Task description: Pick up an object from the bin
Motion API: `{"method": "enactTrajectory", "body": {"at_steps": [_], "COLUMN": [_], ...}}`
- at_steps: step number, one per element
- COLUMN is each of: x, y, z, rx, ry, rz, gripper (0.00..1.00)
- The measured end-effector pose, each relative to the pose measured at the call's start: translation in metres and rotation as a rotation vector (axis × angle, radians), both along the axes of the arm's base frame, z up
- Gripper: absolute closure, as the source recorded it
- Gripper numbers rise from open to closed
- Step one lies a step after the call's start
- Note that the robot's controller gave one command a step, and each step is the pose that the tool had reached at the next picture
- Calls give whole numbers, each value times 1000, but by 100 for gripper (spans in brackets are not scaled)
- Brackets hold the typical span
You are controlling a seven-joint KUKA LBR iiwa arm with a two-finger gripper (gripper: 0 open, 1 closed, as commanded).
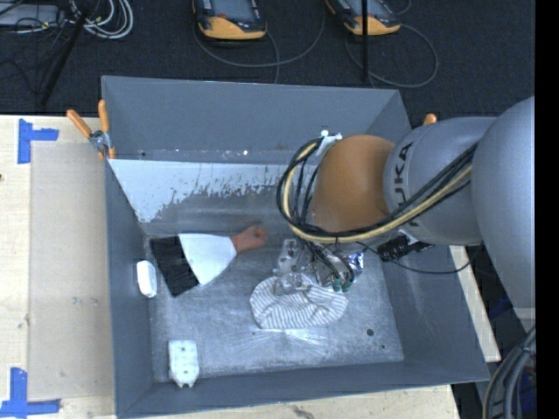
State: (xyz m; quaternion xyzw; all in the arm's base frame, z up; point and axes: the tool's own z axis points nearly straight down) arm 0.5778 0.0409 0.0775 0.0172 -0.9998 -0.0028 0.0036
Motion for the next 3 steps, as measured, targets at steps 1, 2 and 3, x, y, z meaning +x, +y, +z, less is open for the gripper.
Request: {"method": "enactTrajectory", "body": {"at_steps": [1,2,3], "x": [0,0,-8], "y": [-5,-5,-11], "z": [82,82,158], "rx": [-5,-5,-5], "ry": [-8,-8,-8], "rz": [45,45,64], "gripper": [100,100,100]}}
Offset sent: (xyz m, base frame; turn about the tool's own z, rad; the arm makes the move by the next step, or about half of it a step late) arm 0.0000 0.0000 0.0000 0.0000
